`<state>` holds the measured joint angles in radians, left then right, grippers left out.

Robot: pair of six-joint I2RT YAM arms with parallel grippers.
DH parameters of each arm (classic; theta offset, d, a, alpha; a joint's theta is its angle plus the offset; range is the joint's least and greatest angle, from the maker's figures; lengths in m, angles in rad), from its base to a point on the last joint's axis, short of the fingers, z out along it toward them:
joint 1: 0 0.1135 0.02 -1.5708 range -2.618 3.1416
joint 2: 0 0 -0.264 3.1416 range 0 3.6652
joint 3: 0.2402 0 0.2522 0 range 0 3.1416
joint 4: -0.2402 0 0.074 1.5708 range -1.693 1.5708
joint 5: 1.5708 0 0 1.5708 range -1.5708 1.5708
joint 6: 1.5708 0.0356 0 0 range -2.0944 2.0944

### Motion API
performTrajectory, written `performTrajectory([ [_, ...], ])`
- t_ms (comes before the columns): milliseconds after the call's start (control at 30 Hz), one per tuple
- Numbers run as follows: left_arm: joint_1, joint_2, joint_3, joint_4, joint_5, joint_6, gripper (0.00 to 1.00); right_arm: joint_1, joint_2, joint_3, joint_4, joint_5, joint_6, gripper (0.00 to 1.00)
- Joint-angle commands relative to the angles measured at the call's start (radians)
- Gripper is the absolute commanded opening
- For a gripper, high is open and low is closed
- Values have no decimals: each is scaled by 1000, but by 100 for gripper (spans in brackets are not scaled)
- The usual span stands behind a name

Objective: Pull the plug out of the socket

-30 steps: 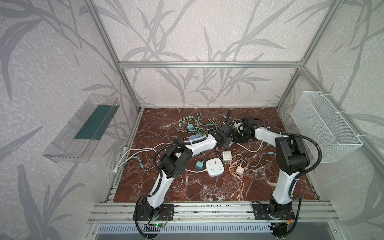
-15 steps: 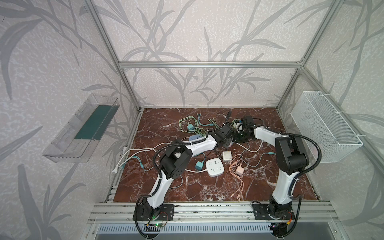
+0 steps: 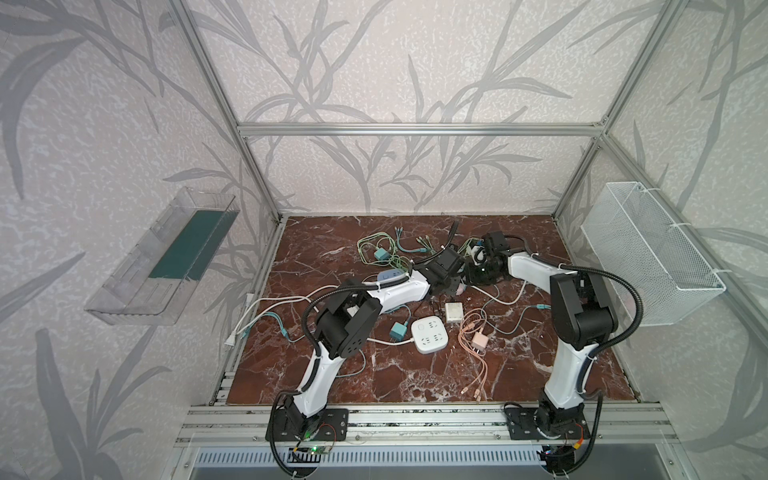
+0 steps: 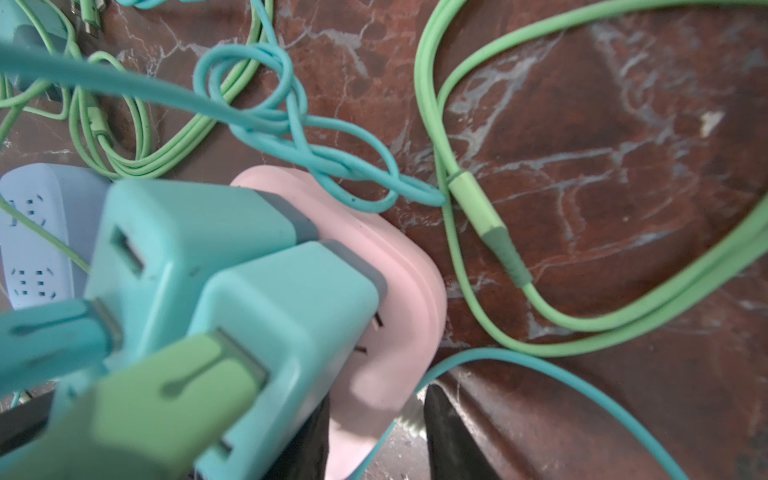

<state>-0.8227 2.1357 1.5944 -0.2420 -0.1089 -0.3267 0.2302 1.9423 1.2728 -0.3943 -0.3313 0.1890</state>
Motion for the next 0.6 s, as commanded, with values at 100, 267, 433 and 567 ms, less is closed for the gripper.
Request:
performTrajectory([
  [100,2,-128,-20,119,69,-19,13,5,48,-16,-87,75,-17,39],
  [267,-13,-93,21,75,54,17,13,12,49,-14,-85,75,-16,39],
  [433,-33,-62,77,-4,-4,68,13,18,53,-13,-89,84,-14,39],
  [567,-32,-72,67,-17,-27,72,13,15,49,-8,-87,77,-13,39],
])
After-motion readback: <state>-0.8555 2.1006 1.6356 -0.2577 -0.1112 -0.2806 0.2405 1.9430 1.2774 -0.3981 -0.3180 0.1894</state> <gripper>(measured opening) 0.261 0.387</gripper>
